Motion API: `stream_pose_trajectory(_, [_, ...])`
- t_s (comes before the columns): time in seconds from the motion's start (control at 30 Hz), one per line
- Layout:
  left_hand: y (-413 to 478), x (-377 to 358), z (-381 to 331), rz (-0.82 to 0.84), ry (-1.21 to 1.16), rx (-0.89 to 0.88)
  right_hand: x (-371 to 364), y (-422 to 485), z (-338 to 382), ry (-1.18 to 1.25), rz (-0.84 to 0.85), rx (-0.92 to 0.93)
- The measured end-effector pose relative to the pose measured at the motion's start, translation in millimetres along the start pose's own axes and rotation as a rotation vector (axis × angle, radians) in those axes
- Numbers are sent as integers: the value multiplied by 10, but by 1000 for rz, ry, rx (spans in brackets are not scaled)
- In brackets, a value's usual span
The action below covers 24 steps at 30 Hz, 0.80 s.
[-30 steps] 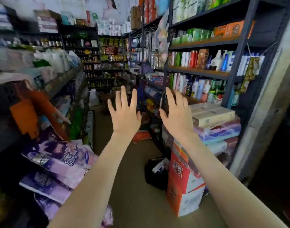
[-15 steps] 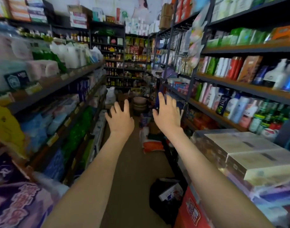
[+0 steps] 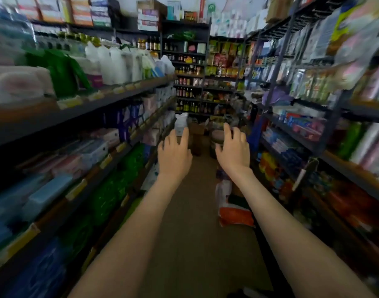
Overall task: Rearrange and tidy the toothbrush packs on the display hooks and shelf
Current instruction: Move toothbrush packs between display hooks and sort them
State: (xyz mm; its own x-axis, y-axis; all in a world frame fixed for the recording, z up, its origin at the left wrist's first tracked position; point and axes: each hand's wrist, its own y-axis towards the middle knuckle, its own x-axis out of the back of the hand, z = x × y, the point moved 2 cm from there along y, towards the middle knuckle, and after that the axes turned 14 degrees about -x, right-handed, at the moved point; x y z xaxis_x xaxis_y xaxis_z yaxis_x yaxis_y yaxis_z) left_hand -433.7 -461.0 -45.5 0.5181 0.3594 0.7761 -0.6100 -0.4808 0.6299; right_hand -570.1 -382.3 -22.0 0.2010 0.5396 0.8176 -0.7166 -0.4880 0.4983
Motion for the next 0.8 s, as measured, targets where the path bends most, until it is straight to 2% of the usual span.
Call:
stream_pose_trajectory(0.33, [2312, -1478, 1018, -102, 136, -70, -1594, 2643, 561, 119, 26, 68])
stream_pose_trajectory(0.53, [4017, -2650, 1514, -169, 209, -321, -2580, 4350, 757, 109, -94, 57])
stream_pose_trajectory(0.67, [5329, -3341, 1583, -195, 150, -453, -2970, 5493, 650, 64, -163, -9])
stream_pose_trajectory(0.8, [6372, -4158, 1371, -203, -48, -517, -3272, 6487, 275, 9, -230, -99])
